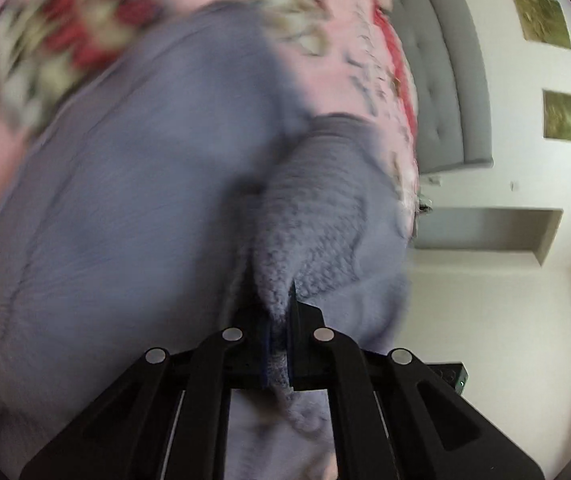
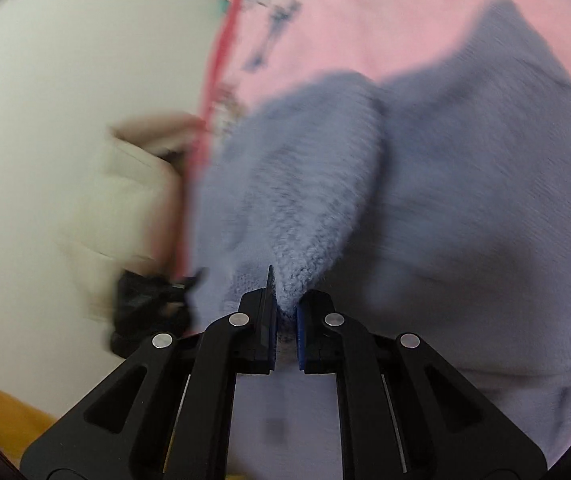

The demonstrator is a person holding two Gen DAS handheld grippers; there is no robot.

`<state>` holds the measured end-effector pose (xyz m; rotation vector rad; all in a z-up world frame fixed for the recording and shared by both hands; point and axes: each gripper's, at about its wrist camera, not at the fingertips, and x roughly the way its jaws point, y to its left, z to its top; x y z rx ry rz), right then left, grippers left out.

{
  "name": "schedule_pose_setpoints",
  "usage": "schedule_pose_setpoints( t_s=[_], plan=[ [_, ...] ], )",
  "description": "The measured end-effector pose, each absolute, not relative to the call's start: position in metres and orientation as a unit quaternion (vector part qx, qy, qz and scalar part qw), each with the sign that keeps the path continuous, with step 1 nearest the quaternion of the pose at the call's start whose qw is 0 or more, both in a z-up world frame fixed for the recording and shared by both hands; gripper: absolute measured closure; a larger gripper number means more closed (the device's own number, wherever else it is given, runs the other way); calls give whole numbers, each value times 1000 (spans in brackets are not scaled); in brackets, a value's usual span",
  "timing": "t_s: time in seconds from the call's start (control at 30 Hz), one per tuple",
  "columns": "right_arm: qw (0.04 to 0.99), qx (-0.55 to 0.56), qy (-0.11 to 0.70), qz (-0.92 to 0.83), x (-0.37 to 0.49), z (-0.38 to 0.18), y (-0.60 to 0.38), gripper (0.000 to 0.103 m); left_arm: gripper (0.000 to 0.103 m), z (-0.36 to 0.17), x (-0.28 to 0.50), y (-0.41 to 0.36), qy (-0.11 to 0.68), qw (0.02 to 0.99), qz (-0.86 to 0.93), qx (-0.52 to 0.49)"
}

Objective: Fold large clothes

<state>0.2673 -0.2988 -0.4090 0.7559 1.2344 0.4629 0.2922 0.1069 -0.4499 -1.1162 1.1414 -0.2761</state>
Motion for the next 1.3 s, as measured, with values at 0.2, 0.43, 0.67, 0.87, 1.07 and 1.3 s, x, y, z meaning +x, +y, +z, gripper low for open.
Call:
schedule_pose_setpoints(
  t_s=[0.2,0.43,0.67,0.87,1.07,1.3],
  plan=[
    [766,300,538,184,261,-414,-287,87,96,-437,290,91,490,757,-138,-410],
    [866,137,457,151,221,-339,-266,32,64,-363,259,88,420,863,-112,-257],
    [874,-35,409,261,226,-329,-202,41,62,-360,286,8,444,861,-235,-83],
    [839,-67,473,260,226,-386,-199,44,62,-399,278,6,476,842,-251,-41],
    [840,-130,459,257,216,-401,-186,39,62,-409,276,2,473,842,-258,-16],
    [840,-61,475,256,215,-389,-196,30,58,-399,280,4,495,836,-226,-63]
  ],
)
